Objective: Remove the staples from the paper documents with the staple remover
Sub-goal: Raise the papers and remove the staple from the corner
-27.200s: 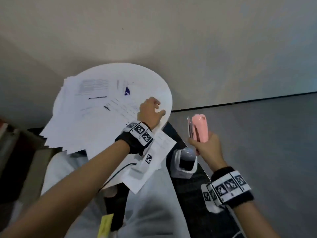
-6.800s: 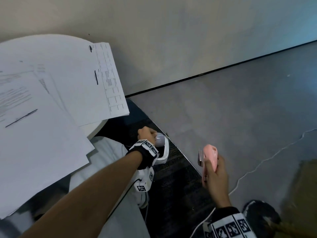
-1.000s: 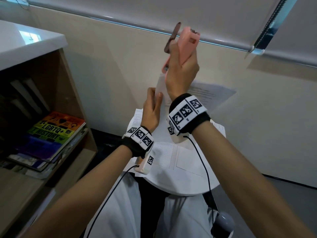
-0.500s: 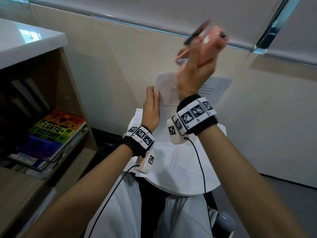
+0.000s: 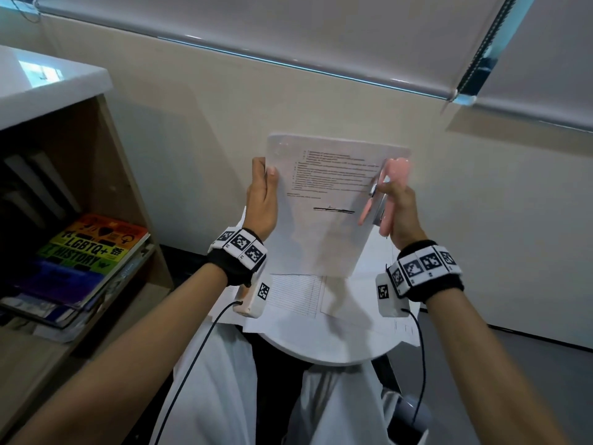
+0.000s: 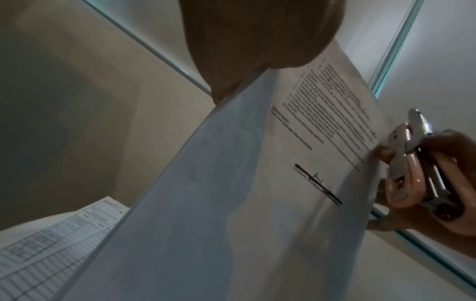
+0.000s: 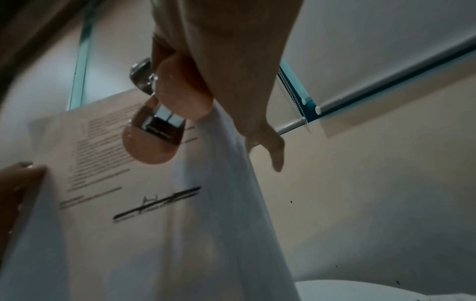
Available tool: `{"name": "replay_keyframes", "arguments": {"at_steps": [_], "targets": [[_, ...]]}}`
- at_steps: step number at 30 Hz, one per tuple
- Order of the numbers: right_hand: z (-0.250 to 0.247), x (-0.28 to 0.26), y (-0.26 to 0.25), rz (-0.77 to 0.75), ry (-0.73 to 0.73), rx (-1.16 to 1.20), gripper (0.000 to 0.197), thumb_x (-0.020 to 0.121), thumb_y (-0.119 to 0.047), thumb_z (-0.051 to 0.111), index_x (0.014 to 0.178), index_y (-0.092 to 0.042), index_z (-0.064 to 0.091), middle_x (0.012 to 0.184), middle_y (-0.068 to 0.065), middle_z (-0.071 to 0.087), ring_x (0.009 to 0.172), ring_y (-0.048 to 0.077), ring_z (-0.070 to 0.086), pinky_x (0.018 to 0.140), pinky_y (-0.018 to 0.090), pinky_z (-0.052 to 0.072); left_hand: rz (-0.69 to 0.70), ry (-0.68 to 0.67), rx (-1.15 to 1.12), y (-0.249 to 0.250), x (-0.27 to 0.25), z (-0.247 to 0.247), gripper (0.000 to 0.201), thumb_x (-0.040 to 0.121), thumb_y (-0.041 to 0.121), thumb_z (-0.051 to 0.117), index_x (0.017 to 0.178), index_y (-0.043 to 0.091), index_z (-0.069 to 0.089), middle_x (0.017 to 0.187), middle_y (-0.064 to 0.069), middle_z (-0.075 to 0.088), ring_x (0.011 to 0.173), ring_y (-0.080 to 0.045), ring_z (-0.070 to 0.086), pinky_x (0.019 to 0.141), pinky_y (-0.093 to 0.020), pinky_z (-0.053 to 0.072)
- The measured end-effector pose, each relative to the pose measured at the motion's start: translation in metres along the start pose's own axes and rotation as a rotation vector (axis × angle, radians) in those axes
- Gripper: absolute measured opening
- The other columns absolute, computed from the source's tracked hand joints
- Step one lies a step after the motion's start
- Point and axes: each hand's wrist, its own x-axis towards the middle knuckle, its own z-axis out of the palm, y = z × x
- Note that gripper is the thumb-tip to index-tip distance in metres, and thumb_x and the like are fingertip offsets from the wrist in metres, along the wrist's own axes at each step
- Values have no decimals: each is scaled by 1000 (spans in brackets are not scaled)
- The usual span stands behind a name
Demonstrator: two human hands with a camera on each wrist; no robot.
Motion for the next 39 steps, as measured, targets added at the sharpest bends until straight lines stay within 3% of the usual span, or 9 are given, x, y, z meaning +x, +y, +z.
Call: {"name": "replay_keyframes", "arguments": {"at_steps": [6, 15, 20, 23, 26, 29, 32, 36, 39], "targets": [[6, -1, -4, -77, 4, 102, 30, 72, -22, 50, 95, -5, 59, 70, -5, 67, 57, 8, 63, 49, 17, 47, 87, -53, -51, 12, 5, 6, 10, 102, 17, 34, 110, 11, 32, 99, 11, 52, 85, 4, 58, 74, -14, 50], [2, -5, 1, -70, 94, 58, 75, 65, -34, 59, 127, 6, 45, 107, 21, 63, 90, 29, 64, 63, 31, 54, 25, -49, -1, -1, -1, 10, 11, 102, 21, 36, 106, 11, 37, 96, 10, 53, 87, -4, 57, 79, -23, 51], [26, 0, -32, -304, 346, 29, 48, 63, -34, 62, 101, -58, 47, 120, 13, 44, 113, 41, 50, 90, 59, 49, 26, -27, 42, 2, 1, 14, 14, 103, 17, 33, 93, 8, 36, 77, 11, 47, 64, 5, 45, 62, -13, 39], [63, 5, -63, -554, 406, 212, 51, 64, -18, 65, 114, -27, 58, 103, 24, 56, 83, 38, 62, 66, 47, 55, 31, -22, 51, 2, 0, 17, 13, 103, 16, 32, 92, 9, 36, 76, 12, 47, 64, 5, 47, 62, -12, 40], [107, 7, -83, -617, 382, 387, 50, 69, -2, 61, 111, 23, 50, 70, 5, 57, 49, 1, 55, 45, 20, 44, 47, -30, 70, 2, -1, 17, 11, 103, 14, 32, 93, 9, 35, 76, 12, 47, 64, 7, 51, 58, -9, 41], [140, 11, -75, -603, 394, 221, 37, 78, -10, 64, 107, 11, 58, 66, -11, 57, 50, -4, 57, 50, 18, 49, 53, -26, 73, 4, -3, 16, 13, 103, 12, 32, 91, 6, 34, 70, 13, 42, 59, 7, 50, 54, -8, 39], [154, 9, -64, -592, 409, 48, 42, 73, -43, 58, 94, -8, 63, 62, -13, 57, 64, 19, 63, 69, 47, 54, 43, -5, 59, 4, -3, 15, 15, 103, 13, 34, 90, 7, 35, 67, 11, 40, 57, 5, 45, 55, -9, 36], [161, 15, -45, -636, 472, -105, 38, 76, -33, 63, 92, 2, 65, 61, -26, 40, 71, -11, 51, 78, 48, 48, 25, -20, 41, 1, -2, 13, 13, 103, 20, 34, 96, 11, 38, 73, 0, 47, 64, -6, 45, 64, -34, 45], [163, 21, -38, -615, 420, -99, 51, 73, -48, 54, 90, -1, 65, 58, -13, 48, 66, 29, 58, 63, 44, 51, 31, -16, 47, -1, -1, 13, 13, 101, 24, 33, 96, 13, 38, 77, -6, 46, 68, -16, 44, 66, -43, 45]]}}
